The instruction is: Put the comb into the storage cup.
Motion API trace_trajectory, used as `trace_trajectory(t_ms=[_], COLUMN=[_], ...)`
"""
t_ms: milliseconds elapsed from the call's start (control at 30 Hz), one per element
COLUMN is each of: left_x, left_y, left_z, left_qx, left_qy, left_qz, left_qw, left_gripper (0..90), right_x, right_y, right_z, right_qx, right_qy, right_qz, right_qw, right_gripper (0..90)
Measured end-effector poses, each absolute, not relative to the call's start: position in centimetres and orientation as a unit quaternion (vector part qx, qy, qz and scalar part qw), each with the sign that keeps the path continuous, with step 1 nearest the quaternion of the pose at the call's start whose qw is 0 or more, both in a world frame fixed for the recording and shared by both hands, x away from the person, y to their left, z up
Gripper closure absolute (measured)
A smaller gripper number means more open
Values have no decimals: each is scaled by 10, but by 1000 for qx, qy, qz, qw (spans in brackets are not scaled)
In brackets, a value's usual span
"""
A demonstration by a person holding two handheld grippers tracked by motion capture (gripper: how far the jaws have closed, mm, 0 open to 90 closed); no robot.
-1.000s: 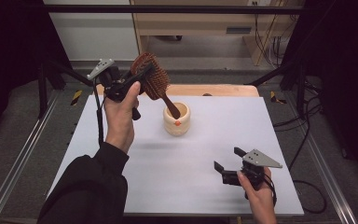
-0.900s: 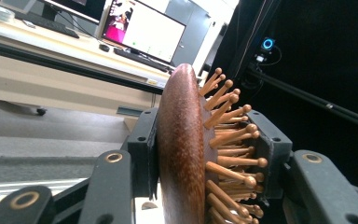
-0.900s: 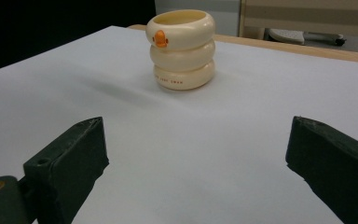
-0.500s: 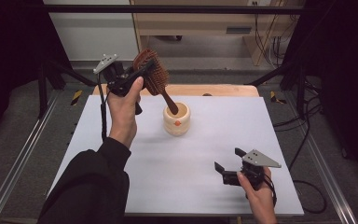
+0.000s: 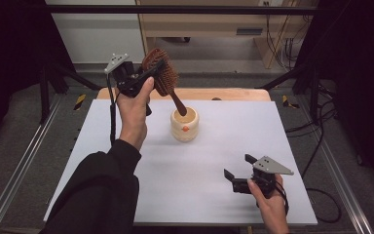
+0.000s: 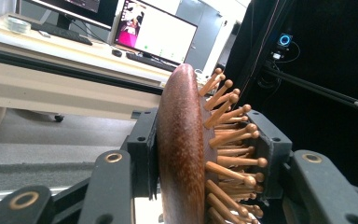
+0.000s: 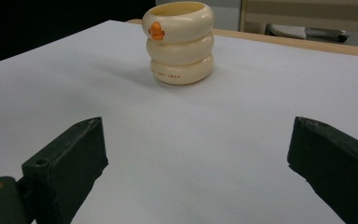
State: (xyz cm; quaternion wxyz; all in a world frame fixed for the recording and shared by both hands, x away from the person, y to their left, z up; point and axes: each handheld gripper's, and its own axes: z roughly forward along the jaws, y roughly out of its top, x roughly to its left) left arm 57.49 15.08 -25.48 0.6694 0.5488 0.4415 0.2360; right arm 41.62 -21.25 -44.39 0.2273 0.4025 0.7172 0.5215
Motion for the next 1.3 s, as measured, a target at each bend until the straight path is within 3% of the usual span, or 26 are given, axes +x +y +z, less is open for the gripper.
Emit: trace_trajectory(t_ms=[1300], left_x=[588], left_y=[131], left_z=[-272], left_qx=[571], left_qy=[438], left_qz=[249], left_qw=[648], left_gripper=[516], right_x=[417], right_y=[-211], right_z=[-444], right_qx=[403], right_qy=[716], right_qz=[525], right_qw=[222], right_gripper=[50])
